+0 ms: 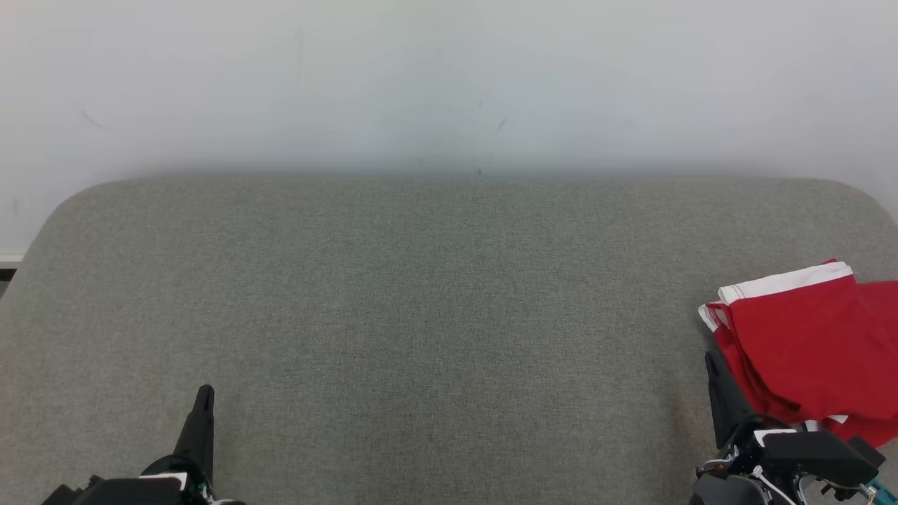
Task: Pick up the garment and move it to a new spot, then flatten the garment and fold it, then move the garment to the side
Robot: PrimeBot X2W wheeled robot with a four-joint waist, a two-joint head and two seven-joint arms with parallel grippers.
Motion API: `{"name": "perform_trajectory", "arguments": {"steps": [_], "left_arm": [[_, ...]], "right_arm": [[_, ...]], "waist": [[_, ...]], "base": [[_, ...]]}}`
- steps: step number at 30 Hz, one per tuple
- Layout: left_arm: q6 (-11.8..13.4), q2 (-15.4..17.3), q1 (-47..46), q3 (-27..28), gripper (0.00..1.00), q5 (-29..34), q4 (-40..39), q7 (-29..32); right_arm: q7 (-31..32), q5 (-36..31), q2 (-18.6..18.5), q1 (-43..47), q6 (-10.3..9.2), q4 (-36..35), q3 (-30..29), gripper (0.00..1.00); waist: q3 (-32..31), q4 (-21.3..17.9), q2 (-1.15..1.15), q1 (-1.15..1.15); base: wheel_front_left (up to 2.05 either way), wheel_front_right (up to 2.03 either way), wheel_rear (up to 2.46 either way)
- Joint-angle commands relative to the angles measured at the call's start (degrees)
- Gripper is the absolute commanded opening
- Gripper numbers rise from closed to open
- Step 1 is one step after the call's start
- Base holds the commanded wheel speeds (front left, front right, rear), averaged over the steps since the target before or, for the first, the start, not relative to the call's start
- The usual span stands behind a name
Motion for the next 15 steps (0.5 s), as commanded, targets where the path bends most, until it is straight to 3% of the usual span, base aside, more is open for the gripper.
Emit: {"name": "perform_trajectory", "arguments": {"steps": [1, 15], "left_arm": [[-0.2, 0.2, -0.5, 0.2, 0.00, -0.3, -0.2, 0.0], [-0.2, 0.2, -0.5, 0.2, 0.00, -0.3, -0.2, 0.0]], "right_arm": [[0.2, 0.1, 0.0, -0.4, 0.18, -0.1, 0.0, 0.00], [0.2, 0.1, 0.0, -0.4, 0.18, -0.1, 0.0, 0.00]], "waist": [[0.0, 0.0, 0.00, 0.00], [0.0, 0.0, 0.00, 0.00]], "base": [[0.00, 0.00, 0.00], [0.00, 0.00, 0.00]]}}
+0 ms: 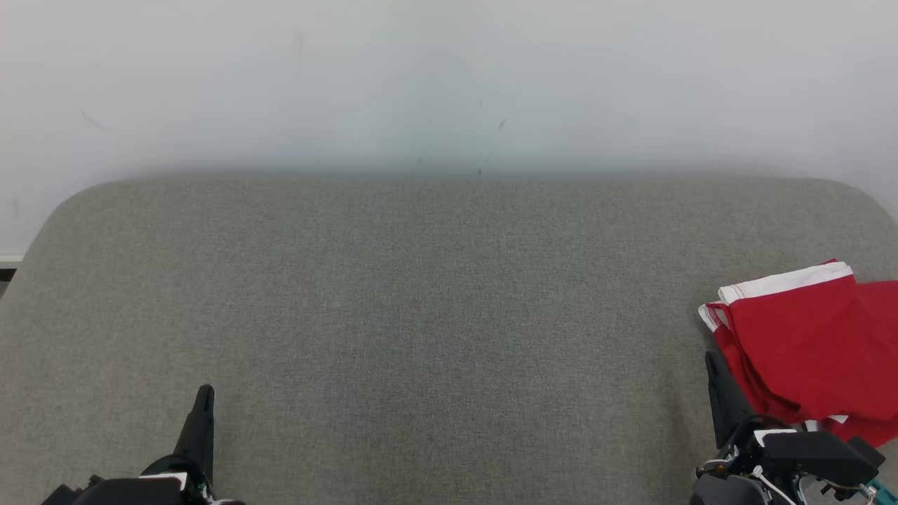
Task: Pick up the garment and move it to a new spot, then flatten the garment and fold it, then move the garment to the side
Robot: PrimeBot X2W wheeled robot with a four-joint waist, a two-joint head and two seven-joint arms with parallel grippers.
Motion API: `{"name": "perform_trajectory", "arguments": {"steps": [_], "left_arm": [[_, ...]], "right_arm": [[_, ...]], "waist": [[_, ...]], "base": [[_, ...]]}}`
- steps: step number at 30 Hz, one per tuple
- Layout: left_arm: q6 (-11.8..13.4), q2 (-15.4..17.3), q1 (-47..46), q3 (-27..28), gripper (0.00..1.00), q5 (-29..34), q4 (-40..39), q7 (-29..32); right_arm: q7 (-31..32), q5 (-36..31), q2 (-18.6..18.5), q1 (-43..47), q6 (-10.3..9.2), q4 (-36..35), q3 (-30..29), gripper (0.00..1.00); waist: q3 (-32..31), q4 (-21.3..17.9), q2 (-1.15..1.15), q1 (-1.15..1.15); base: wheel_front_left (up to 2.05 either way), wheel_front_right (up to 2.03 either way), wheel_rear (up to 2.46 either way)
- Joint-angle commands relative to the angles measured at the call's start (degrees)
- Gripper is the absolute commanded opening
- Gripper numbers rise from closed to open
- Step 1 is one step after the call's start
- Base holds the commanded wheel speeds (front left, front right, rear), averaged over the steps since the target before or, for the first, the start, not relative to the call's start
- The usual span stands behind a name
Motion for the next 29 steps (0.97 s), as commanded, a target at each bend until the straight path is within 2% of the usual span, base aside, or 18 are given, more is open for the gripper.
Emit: {"name": "perform_trajectory", "arguments": {"steps": [1, 29], "left_arm": [[-0.2, 0.2, -0.5, 0.2, 0.00, -0.3, -0.2, 0.0], [-0.2, 0.2, -0.5, 0.2, 0.00, -0.3, -0.2, 0.0]], "right_arm": [[0.2, 0.1, 0.0, -0.4, 0.18, -0.1, 0.0, 0.00], [0.2, 0.1, 0.0, -0.4, 0.19, -0.1, 0.0, 0.00]], "waist": [[0.0, 0.0, 0.00, 0.00], [0.0, 0.0, 0.00, 0.00]], "base": [[0.00, 0.00, 0.00], [0.00, 0.00, 0.00]]}}
